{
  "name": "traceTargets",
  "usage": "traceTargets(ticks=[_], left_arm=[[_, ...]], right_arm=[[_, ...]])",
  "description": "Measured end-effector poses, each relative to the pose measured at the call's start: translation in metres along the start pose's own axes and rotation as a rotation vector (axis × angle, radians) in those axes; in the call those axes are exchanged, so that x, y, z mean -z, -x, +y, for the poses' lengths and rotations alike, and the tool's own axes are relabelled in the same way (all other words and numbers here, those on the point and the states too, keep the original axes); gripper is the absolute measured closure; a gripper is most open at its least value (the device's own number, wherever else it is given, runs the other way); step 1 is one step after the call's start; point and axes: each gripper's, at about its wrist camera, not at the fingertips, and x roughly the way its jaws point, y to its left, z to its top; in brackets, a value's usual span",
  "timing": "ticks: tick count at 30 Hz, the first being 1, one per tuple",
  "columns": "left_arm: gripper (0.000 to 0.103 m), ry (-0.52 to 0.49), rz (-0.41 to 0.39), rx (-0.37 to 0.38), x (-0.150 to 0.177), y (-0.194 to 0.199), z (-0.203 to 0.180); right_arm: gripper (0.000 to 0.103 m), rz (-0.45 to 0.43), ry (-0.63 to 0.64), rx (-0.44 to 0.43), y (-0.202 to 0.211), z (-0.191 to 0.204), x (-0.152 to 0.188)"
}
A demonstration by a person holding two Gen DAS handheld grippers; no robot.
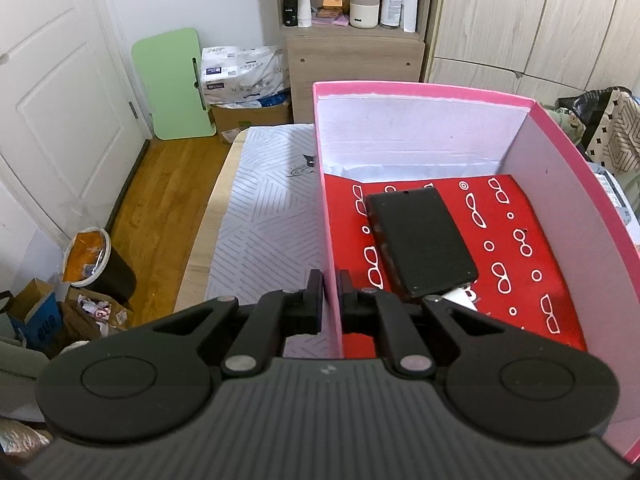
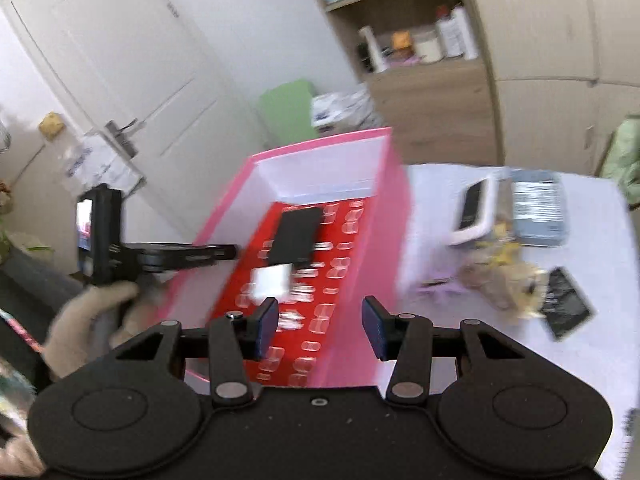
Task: Organize rigid objects
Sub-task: 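Grasp the small AA battery with the right gripper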
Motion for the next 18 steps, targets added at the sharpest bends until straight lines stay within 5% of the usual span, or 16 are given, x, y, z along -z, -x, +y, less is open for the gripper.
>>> traceTargets(ticks=[11, 18], left_arm=[[0.097, -0.016, -0.001, -0.015, 0.001, -0.001, -0.003], [0.097, -0.003, -0.003, -0.005, 0.002, 0.0, -0.001]], right_arm=[[0.071, 0.059, 0.037, 0.162, -0.043, -0.04, 0.046], [0.073, 0.104, 0.12, 0.204, -0.076, -0.038, 0.049]])
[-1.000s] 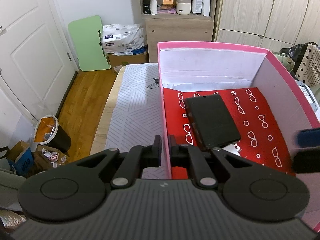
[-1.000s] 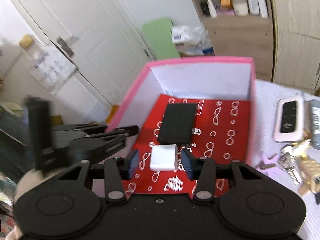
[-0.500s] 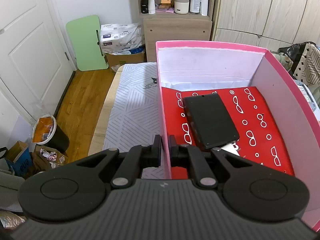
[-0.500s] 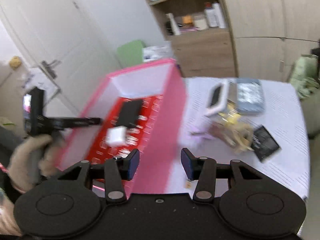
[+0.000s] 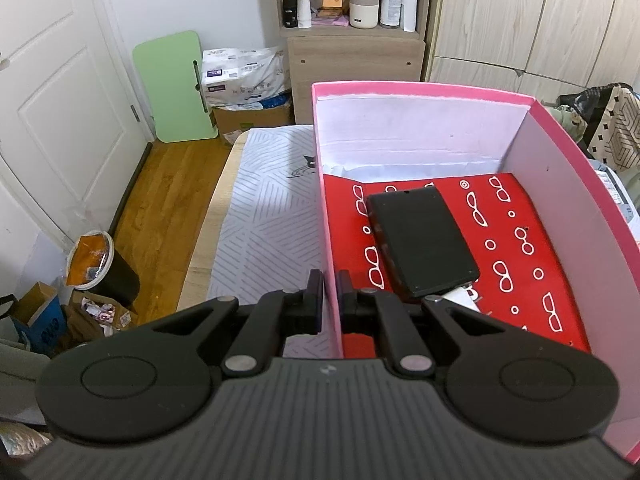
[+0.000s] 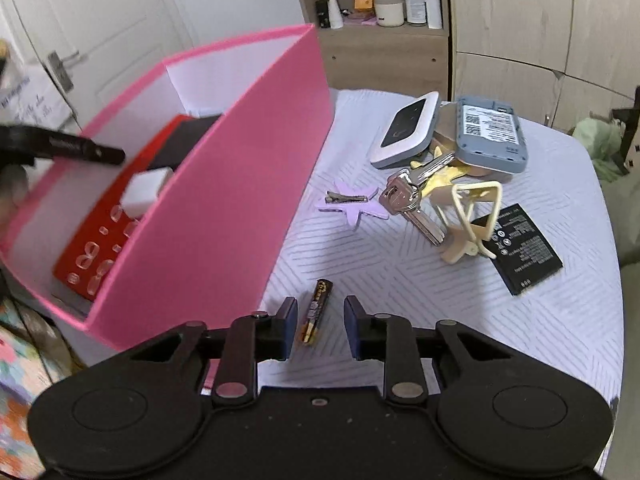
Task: Organize rigid objects
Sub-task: 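Grasp the small AA battery with the right gripper, then lower the AA battery into the pink box and open the right gripper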
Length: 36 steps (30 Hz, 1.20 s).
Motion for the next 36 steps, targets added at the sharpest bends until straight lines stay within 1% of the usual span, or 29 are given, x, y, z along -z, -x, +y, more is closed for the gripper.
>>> traceTargets(ticks=[1, 3, 4, 5, 6, 9, 12, 15, 17, 19, 21, 24, 27, 30, 32, 34, 36], left_arm=[[0.097, 0.001, 0.0, 0.001, 0.0, 0.0, 0.0], [0.097, -0.002, 0.0, 0.0, 0.0, 0.001, 0.0], [0.097, -0.006, 0.0, -0.003, 0.0, 0.001, 0.0], [0.097, -0.012, 0.001, -0.008, -0.001, 0.001, -0.001], [0.097, -0.018, 0.0, -0.011, -0.001, 0.001, -0.002], [0.097, -0.019, -0.002, -0.012, 0.0, 0.001, -0.002], [0.097, -0.013, -0.005, -0.01, 0.0, 0.002, -0.002], [0.097, -0.015, -0.005, -0.011, 0.0, 0.002, -0.002], [0.097, -0.017, -0.005, -0.012, 0.0, 0.002, -0.002], [0.097, -0.016, -0.005, -0.014, 0.0, 0.003, -0.003], [0.097, -0.022, -0.01, -0.02, 0.0, 0.003, -0.003], [0.097, -0.037, -0.013, -0.032, 0.0, 0.004, -0.004], [0.097, -0.052, -0.017, -0.047, -0.001, 0.003, -0.007], [0.097, -0.073, -0.015, -0.067, 0.0, 0.003, -0.012], [0.096, -0.083, -0.017, -0.08, 0.0, 0.004, -0.013], [0.096, -0.08, -0.018, -0.077, 0.0, 0.004, -0.013], [0.096, -0.067, -0.019, -0.068, 0.0, 0.004, -0.011]], right_arm=[[0.073, 0.008, 0.004, 0.0, -0.005, 0.0, 0.001], [0.082, -0.003, 0.015, 0.0, -0.011, 0.001, 0.0], [0.083, -0.008, 0.031, 0.022, -0.012, 0.003, 0.0], [0.09, -0.008, 0.045, 0.032, -0.012, 0.004, 0.0], [0.091, -0.01, 0.052, 0.035, -0.012, 0.004, 0.0], [0.091, -0.006, 0.075, 0.048, -0.01, 0.007, 0.001], [0.091, -0.019, 0.046, 0.048, -0.003, 0.004, -0.003], [0.091, -0.063, 0.034, 0.064, 0.015, 0.002, -0.008], [0.091, -0.115, 0.034, 0.075, 0.032, 0.003, -0.016], [0.091, -0.187, 0.024, 0.08, 0.054, 0.007, -0.026], [0.091, -0.241, 0.033, 0.055, 0.072, 0.013, -0.036], [0.091, -0.28, 0.074, -0.016, 0.09, 0.03, -0.054], [0.091, -0.258, 0.122, -0.106, 0.089, 0.047, -0.073], [0.091, -0.199, 0.167, -0.174, 0.074, 0.069, -0.09], [0.091, -0.141, 0.18, -0.206, 0.054, 0.079, -0.103], [0.091, -0.087, 0.188, -0.205, 0.032, 0.088, -0.115], [0.091, -0.043, 0.197, -0.175, 0.01, 0.096, -0.126]])
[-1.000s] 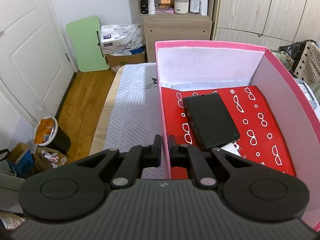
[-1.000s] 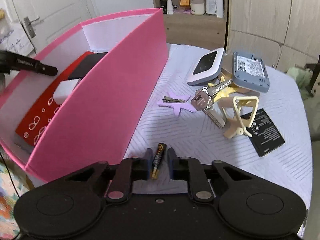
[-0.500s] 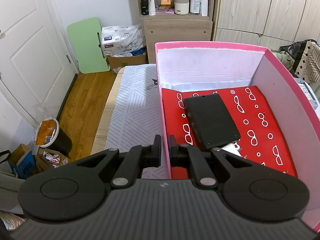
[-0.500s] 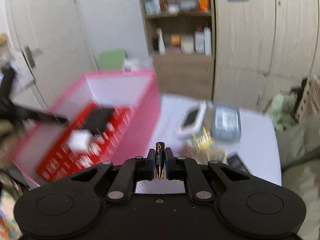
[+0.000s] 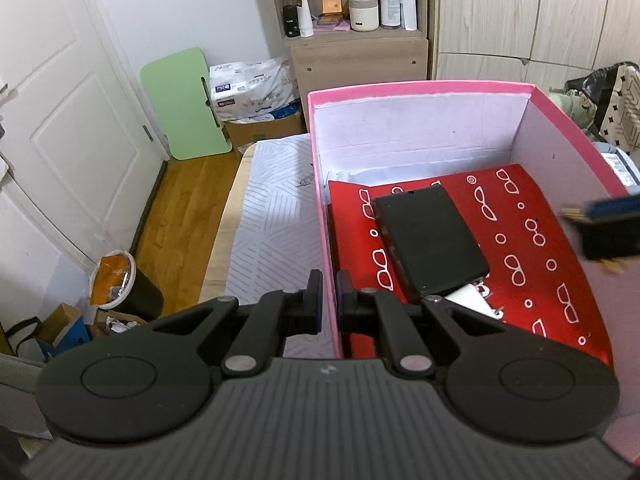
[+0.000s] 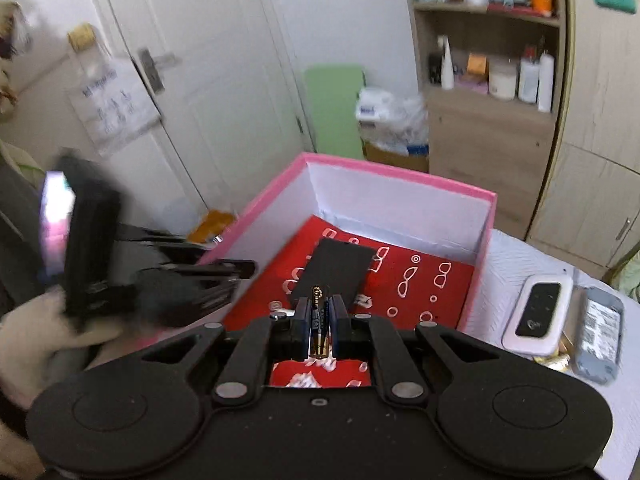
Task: Organize rigid objects
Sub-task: 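Lower the AA battery into the pink box and open the right gripper, then grasp the cream plastic holder with the right gripper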
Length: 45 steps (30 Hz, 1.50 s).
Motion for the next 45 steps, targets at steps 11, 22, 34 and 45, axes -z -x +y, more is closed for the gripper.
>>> traceTargets(ticks=[11, 22, 34, 45], left_arm=[[0.097, 0.017, 0.002, 0.023, -0.001, -0.002, 0.004], [0.097, 0.007, 0.004, 0.018, 0.0, -0.003, 0.002], [0.097, 0.017, 0.002, 0.025, 0.001, -0.003, 0.003], [0.096, 0.069, 0.029, 0.086, 0.001, -0.008, 0.014]], right_arm=[[0.091, 0.126, -0.03, 0.127, -0.071, -0.013, -0.012], [0.087, 0.05, -0.158, 0.058, -0.034, -0.032, -0.008], [0.087, -0.017, -0.175, 0.065, 0.071, -0.045, 0.034], [0.081, -0.043, -0.24, 0.183, 0.115, -0.096, 0.077]])
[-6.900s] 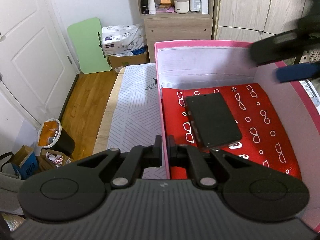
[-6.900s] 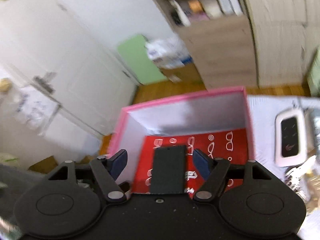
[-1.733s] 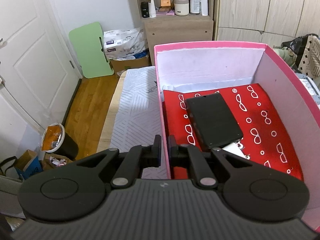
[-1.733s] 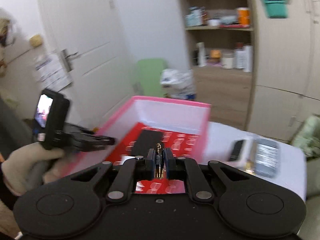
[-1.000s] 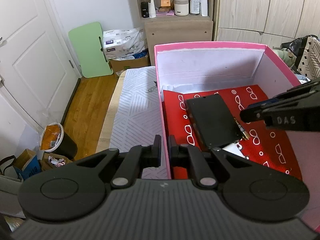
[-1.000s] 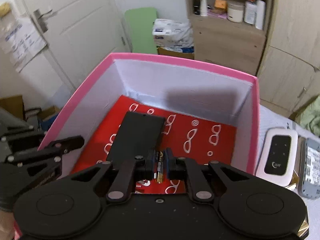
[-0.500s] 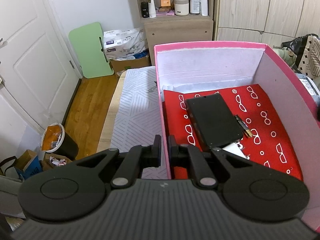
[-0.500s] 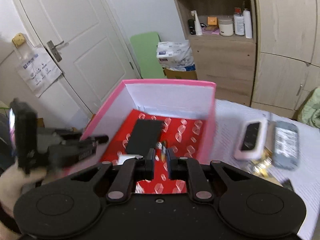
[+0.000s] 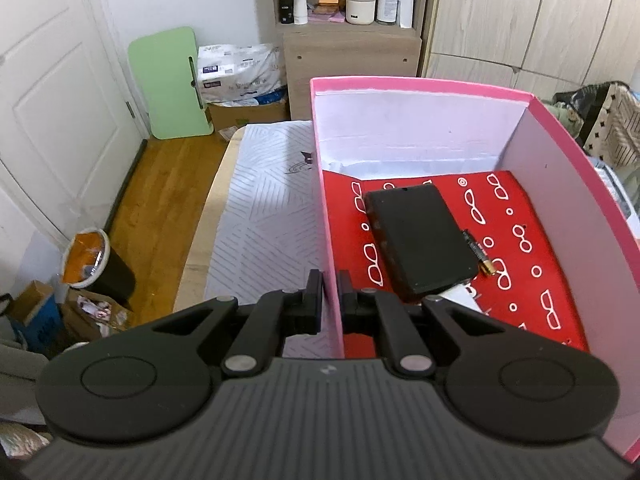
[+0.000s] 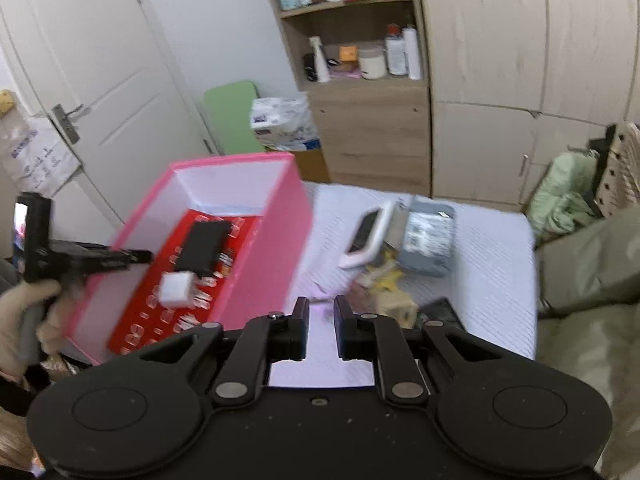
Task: Organize rigid objects
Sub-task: 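Grasp the cream plastic holder with the right gripper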
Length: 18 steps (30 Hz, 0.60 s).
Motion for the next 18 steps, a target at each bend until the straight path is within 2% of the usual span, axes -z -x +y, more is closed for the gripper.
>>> traceTargets(ticks=[10, 18], left_arm=[[0.096, -0.059, -0.008, -0.077, 0.0, 0.001, -0.013], [0.097, -0.079, -0.043, -0.108, 0.001, 0.008, -0.019]], right_arm=[[0.065, -0.007, 0.039, 0.072, -0.035, -0.039, 0.026], [0.049, 0.008, 0.11, 0.085, -0.07, -0.041, 0.031]])
